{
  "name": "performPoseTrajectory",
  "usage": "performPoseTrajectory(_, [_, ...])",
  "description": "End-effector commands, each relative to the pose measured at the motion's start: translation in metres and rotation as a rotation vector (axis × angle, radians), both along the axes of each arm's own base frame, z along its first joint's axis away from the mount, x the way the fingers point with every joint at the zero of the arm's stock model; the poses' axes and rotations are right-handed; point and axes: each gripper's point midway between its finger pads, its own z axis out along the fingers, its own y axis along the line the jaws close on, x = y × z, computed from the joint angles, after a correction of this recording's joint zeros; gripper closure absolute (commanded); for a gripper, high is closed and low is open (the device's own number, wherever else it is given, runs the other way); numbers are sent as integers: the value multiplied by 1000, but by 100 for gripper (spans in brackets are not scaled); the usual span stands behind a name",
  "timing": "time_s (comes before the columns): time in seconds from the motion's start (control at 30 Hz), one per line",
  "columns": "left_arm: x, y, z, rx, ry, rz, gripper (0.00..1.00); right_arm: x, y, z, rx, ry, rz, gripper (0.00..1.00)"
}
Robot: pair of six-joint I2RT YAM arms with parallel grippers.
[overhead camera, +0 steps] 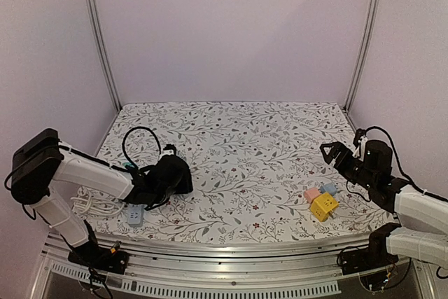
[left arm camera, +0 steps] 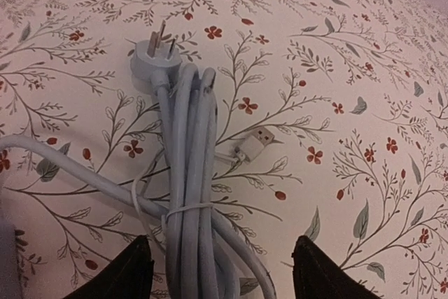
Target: Insert the plug
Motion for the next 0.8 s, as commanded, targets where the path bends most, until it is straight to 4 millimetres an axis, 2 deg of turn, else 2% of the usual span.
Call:
performPoseTrajectory(0.0, [6, 2, -11, 32, 28, 23, 33, -2, -1, -5, 26, -3, -15, 1])
performPoseTrajectory(0.1, [6, -2, -17, 55, 54, 11, 36, 1, 0, -6, 23, 1, -15, 1])
performPoseTrajectory(0.13, [6, -4, -19, 52, 60, 5, 42, 1, 0, -6, 23, 0, -15, 1])
performPoseTrajectory(0.23, [6, -15, -22, 34, 80, -29, 72, 2, 1, -10, 17, 11, -15, 1])
performPoseTrajectory(0.27, [6, -20, -22, 28, 85, -40, 78, 1, 5, -11, 24, 16, 9, 1])
performPoseTrajectory(0.33, [5, -29, -17, 40, 78, -57, 85, 0, 6, -12, 27, 19, 17, 1])
performPoseTrajectory(0.53, [3, -58, 4, 95, 34, -89, 97, -3, 5, -8, 34, 4, 16, 1])
performPoseTrajectory(0.77, [3, -83, 28, 72, -7, -127, 100, -6, 1, -1, 41, -21, 3, 1])
